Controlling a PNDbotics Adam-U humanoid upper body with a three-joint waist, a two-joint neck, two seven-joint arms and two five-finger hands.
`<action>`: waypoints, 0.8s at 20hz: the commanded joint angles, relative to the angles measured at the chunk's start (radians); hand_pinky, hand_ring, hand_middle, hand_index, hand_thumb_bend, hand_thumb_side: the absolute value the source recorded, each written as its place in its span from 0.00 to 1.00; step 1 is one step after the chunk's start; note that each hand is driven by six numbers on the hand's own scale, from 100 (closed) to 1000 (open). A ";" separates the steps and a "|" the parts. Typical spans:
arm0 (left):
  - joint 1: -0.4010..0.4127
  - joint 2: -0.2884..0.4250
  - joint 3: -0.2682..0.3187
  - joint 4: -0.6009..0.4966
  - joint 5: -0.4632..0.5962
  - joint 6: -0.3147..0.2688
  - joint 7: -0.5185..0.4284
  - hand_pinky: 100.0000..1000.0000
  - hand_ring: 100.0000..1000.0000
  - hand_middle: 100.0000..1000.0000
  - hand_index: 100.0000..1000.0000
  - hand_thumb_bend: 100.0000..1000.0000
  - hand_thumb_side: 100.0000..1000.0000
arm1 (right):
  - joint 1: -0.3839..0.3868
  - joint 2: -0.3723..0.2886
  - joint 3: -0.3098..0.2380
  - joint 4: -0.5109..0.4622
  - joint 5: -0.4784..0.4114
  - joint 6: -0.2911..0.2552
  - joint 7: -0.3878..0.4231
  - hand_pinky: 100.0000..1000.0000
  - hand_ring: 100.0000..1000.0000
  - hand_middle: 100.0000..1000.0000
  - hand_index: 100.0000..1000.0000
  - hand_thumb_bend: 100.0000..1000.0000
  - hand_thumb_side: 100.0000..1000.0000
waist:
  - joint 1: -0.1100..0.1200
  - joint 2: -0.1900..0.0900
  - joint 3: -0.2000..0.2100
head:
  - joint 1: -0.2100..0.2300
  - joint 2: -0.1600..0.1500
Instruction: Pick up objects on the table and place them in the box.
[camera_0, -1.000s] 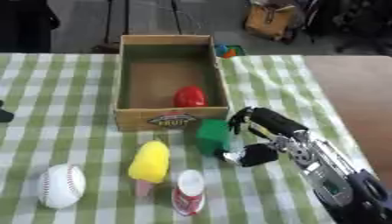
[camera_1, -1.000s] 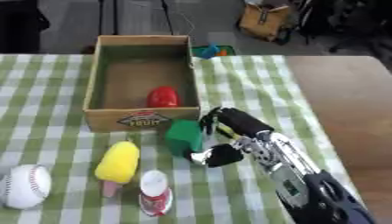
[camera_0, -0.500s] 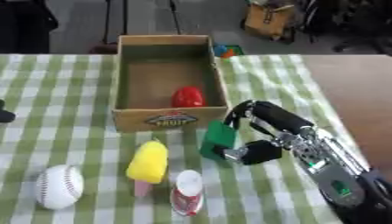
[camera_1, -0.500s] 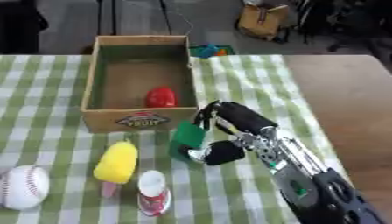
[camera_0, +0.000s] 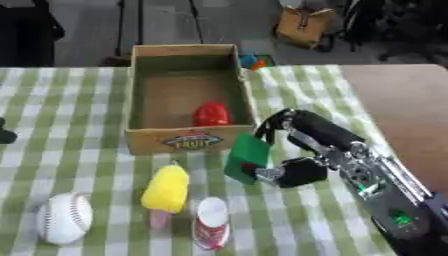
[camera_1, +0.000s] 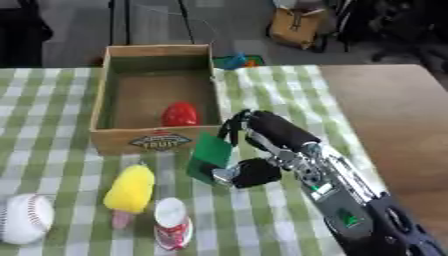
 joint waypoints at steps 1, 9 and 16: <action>-0.001 0.003 0.001 -0.017 -0.001 0.001 -0.007 0.50 0.49 0.53 0.59 0.03 0.95 | -0.014 -0.033 -0.011 -0.042 -0.014 0.006 -0.006 0.79 0.78 0.42 0.47 0.31 0.63 | 0.002 -0.028 -0.003 | -0.003 -0.007; 0.002 0.005 0.001 -0.017 0.000 0.003 -0.013 0.50 0.49 0.54 0.59 0.03 0.94 | -0.046 -0.064 -0.024 -0.114 -0.058 0.020 -0.021 0.77 0.77 0.41 0.45 0.29 0.63 | -0.002 -0.039 -0.006 | -0.002 -0.004; 0.004 0.007 -0.001 -0.017 0.002 0.004 -0.017 0.50 0.49 0.54 0.59 0.03 0.94 | -0.106 -0.094 -0.030 -0.145 -0.109 0.045 -0.019 0.77 0.77 0.40 0.44 0.28 0.63 | -0.008 -0.047 0.000 | -0.004 0.001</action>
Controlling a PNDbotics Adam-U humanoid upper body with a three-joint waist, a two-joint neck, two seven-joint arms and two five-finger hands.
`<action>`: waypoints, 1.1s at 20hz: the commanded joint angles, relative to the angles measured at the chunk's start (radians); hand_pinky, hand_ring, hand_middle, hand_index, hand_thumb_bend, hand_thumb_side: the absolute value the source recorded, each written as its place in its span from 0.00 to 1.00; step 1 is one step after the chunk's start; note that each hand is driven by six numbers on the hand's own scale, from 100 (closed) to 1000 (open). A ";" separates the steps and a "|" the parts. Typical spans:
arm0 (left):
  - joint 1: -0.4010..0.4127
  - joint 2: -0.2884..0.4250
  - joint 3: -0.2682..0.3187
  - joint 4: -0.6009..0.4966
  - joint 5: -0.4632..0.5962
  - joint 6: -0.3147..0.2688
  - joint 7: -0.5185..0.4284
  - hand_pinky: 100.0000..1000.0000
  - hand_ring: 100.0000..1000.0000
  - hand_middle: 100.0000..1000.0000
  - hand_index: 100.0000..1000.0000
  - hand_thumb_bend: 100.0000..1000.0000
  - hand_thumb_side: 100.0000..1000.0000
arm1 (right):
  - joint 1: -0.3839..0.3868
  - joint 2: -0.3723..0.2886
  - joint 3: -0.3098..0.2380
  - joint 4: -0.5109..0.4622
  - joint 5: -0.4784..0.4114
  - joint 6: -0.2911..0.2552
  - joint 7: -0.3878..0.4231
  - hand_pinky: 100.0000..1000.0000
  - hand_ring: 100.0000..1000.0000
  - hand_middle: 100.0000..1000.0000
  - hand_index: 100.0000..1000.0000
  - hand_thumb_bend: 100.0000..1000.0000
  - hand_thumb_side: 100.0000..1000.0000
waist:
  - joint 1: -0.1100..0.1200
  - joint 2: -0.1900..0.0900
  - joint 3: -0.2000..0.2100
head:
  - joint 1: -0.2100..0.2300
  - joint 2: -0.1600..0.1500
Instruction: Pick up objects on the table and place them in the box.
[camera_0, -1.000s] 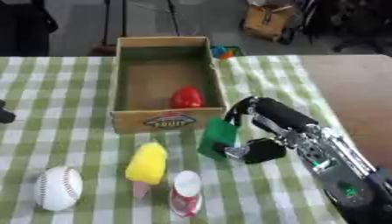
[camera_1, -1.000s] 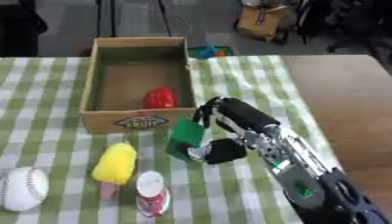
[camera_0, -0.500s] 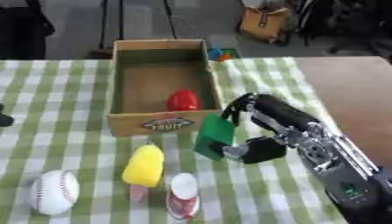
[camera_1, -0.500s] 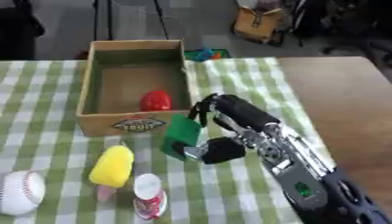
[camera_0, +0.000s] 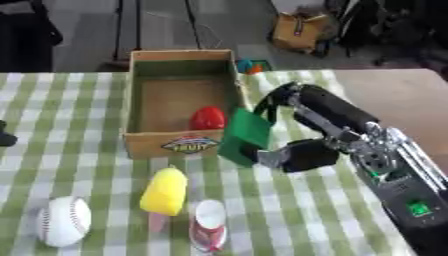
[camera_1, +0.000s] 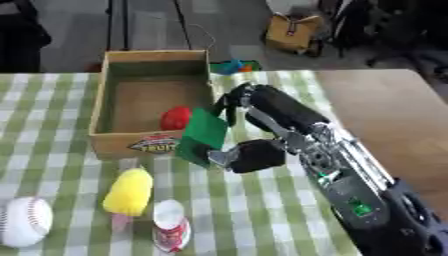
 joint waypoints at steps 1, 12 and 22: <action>-0.003 0.007 -0.002 -0.017 0.003 0.000 -0.005 0.51 0.49 0.54 0.59 0.03 0.94 | -0.045 -0.038 -0.019 -0.027 -0.032 0.014 -0.002 0.77 0.76 0.40 0.44 0.28 0.63 | -0.001 -0.030 0.004 | -0.004 0.001; 0.000 0.006 -0.017 -0.017 0.013 0.000 -0.025 0.51 0.49 0.54 0.59 0.03 0.95 | -0.279 0.017 -0.042 0.173 -0.052 0.058 -0.004 0.77 0.76 0.40 0.44 0.29 0.64 | -0.009 -0.034 0.036 | -0.032 0.015; -0.011 0.007 -0.035 -0.017 0.028 -0.004 -0.049 0.51 0.49 0.54 0.59 0.03 0.95 | -0.458 0.111 -0.092 0.566 0.082 0.022 -0.054 0.79 0.77 0.40 0.44 0.30 0.66 | -0.025 -0.022 0.085 | -0.073 0.013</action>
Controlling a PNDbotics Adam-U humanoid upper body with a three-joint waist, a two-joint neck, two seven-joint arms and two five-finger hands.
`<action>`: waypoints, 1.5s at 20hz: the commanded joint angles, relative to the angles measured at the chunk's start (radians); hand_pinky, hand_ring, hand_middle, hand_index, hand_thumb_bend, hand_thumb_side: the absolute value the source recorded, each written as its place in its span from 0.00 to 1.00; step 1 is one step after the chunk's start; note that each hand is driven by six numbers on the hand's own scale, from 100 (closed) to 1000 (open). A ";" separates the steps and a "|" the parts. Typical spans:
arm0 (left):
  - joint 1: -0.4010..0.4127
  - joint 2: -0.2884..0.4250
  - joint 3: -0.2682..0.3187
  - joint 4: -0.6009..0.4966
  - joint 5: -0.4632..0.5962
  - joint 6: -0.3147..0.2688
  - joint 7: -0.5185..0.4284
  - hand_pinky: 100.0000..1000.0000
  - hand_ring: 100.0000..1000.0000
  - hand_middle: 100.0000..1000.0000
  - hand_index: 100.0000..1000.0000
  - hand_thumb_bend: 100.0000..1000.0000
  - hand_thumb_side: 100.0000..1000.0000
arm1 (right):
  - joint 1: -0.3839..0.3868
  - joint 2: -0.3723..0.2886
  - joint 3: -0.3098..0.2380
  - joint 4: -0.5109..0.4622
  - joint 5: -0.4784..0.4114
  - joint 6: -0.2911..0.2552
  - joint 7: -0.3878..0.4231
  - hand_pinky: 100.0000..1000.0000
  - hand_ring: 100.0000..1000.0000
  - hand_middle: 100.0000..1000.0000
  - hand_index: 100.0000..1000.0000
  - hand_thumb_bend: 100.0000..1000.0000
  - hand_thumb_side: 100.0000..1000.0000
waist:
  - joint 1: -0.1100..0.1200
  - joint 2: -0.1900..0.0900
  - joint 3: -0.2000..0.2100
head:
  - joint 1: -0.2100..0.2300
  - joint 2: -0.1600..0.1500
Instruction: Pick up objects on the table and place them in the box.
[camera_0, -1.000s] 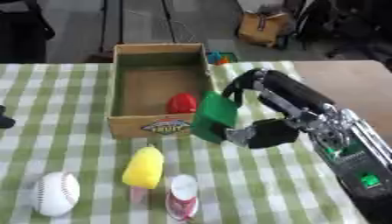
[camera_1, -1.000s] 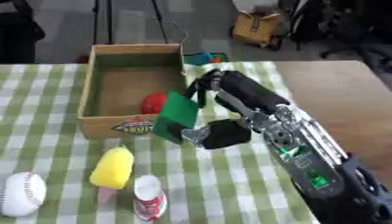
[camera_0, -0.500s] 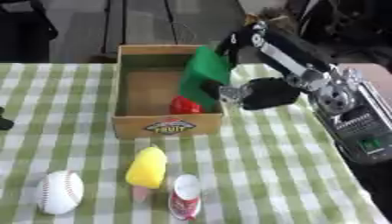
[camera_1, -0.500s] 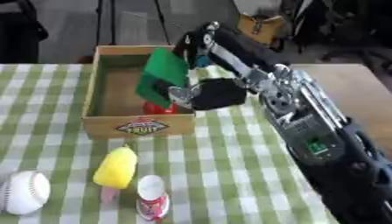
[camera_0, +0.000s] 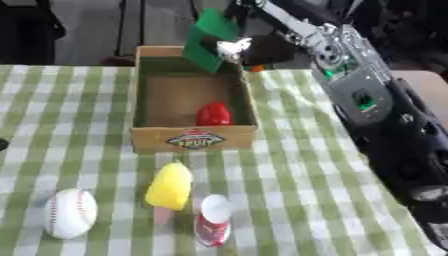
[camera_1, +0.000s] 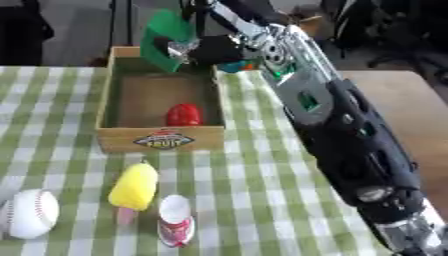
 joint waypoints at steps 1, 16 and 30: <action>-0.015 0.007 -0.008 -0.017 0.009 -0.003 -0.010 0.51 0.49 0.54 0.59 0.03 0.95 | -0.055 0.021 -0.039 0.119 0.065 -0.013 -0.039 0.79 0.77 0.40 0.44 0.30 0.66 | 0.000 -0.015 0.009 | -0.019 -0.007; -0.036 0.006 -0.023 -0.017 0.028 -0.009 -0.033 0.51 0.49 0.54 0.59 0.03 0.96 | -0.118 0.095 -0.129 0.420 0.216 -0.172 -0.173 0.82 0.83 0.62 0.70 0.32 1.00 | -0.008 0.006 0.053 | -0.046 -0.025; -0.031 0.004 -0.021 -0.017 0.030 -0.007 -0.034 0.51 0.49 0.54 0.59 0.03 0.95 | -0.131 0.082 -0.135 0.390 0.148 -0.239 -0.019 0.86 0.92 0.85 0.93 0.47 1.00 | 0.001 -0.004 0.045 | -0.042 -0.019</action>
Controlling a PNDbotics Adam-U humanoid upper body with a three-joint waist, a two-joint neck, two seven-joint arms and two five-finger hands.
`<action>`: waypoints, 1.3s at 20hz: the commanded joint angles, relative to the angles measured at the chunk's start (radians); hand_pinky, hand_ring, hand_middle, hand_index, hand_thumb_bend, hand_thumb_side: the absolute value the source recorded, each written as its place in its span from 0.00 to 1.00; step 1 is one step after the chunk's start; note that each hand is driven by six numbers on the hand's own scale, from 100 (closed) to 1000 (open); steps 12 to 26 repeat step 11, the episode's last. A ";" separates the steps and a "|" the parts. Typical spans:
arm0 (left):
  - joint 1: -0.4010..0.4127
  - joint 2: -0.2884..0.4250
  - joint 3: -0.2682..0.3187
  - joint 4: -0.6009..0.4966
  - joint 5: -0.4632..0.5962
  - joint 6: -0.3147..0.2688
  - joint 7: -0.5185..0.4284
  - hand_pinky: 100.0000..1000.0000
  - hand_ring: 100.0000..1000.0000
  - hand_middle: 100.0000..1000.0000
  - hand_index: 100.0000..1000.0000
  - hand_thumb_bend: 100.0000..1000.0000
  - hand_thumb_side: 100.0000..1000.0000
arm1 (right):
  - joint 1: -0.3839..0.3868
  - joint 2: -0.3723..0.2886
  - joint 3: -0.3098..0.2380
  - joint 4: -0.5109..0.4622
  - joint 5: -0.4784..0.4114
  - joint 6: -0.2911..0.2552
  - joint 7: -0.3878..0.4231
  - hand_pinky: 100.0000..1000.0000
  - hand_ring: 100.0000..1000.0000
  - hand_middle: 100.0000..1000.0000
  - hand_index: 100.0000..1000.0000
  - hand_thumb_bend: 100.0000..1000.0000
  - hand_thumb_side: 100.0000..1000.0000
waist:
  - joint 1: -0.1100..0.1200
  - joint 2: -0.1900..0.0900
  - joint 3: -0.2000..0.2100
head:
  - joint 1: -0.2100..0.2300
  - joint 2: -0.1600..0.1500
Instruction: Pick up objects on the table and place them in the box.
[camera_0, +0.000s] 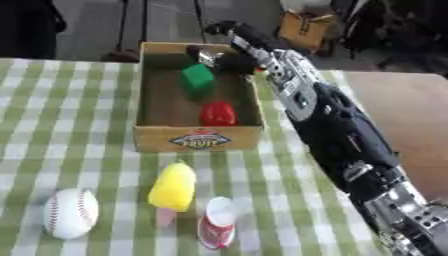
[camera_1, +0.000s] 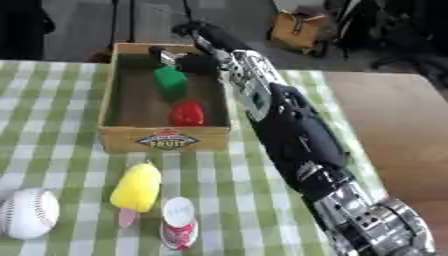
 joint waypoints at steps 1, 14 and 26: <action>-0.004 0.004 -0.001 -0.017 0.005 -0.001 -0.002 0.51 0.49 0.54 0.59 0.03 0.95 | -0.033 -0.028 -0.013 -0.065 -0.032 -0.004 -0.002 0.83 0.90 0.83 0.91 0.46 1.00 | 0.012 -0.032 -0.005 | 0.004 0.002; 0.001 0.000 0.015 -0.017 0.000 -0.002 0.014 0.51 0.49 0.54 0.59 0.03 0.93 | 0.147 -0.167 -0.005 -0.696 -0.275 0.092 -0.201 0.74 0.80 0.67 0.80 0.33 0.97 | 0.033 -0.047 -0.043 | 0.048 0.014; 0.001 0.000 0.015 -0.017 0.000 -0.002 0.014 0.51 0.49 0.54 0.59 0.03 0.93 | 0.147 -0.167 -0.005 -0.696 -0.275 0.092 -0.201 0.74 0.80 0.67 0.80 0.33 0.97 | 0.033 -0.047 -0.043 | 0.048 0.014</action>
